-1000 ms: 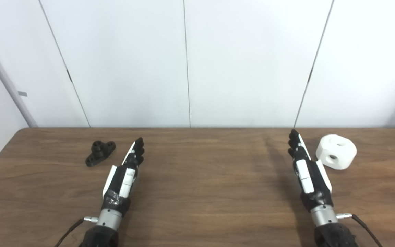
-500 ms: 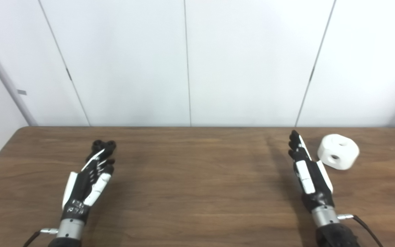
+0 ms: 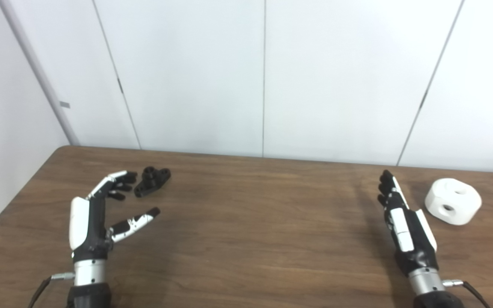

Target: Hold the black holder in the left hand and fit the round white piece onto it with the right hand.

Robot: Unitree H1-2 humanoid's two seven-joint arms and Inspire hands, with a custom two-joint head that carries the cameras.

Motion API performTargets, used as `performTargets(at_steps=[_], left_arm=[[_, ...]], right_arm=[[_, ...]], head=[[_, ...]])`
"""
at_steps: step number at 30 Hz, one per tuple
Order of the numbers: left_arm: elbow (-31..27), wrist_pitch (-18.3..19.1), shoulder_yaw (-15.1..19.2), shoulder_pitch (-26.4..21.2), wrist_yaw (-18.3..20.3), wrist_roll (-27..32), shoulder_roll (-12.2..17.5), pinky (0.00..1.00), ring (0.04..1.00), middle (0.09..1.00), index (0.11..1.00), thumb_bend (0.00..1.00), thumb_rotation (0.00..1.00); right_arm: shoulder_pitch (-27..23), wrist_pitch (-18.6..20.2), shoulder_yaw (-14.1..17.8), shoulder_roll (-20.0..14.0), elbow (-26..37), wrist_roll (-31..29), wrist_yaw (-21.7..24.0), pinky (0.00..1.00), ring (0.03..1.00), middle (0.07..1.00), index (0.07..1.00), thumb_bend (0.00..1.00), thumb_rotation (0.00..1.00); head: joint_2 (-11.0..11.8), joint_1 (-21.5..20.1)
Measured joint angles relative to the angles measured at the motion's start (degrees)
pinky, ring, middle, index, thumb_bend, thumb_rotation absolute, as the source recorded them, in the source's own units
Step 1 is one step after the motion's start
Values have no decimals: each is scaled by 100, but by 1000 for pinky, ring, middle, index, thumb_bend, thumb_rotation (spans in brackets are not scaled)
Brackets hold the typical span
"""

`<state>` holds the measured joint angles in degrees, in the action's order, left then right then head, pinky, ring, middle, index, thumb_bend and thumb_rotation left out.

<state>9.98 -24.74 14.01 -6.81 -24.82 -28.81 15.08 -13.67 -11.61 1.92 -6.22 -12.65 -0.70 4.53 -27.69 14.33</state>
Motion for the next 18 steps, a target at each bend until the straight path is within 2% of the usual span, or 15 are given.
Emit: performTargets(at_steps=[2,5,11,15,18], left_arm=[[49,45,2,-18,-138,-184,49,617,708,739,731,869,103],[175,363,-5,-64,-139,-271,148,649,745,781,766,875,135],[362,906,-84,-97,270,12,364,733,805,823,808,892,170],[447,1224,-254,-174,647,214,433,807,876,889,863,883,225],[613,1473,-400,-277,899,244,565,808,892,903,868,912,267]], right_arm=[[0,1,-6,-4,0,-4,8,1000,1000,1000,1000,526,994],[-1,1,-17,-21,-4,-60,68,1000,1000,1000,1000,507,998],[-5,11,-12,-71,-19,-177,137,1000,1000,1000,1000,517,995],[-3,16,0,-110,-27,-256,184,1000,1000,1000,1000,520,997],[-4,39,5,-120,-25,-339,250,1000,1000,1000,1000,513,980]], head=[[17,52],[9,123],[9,211],[9,290],[9,386]])
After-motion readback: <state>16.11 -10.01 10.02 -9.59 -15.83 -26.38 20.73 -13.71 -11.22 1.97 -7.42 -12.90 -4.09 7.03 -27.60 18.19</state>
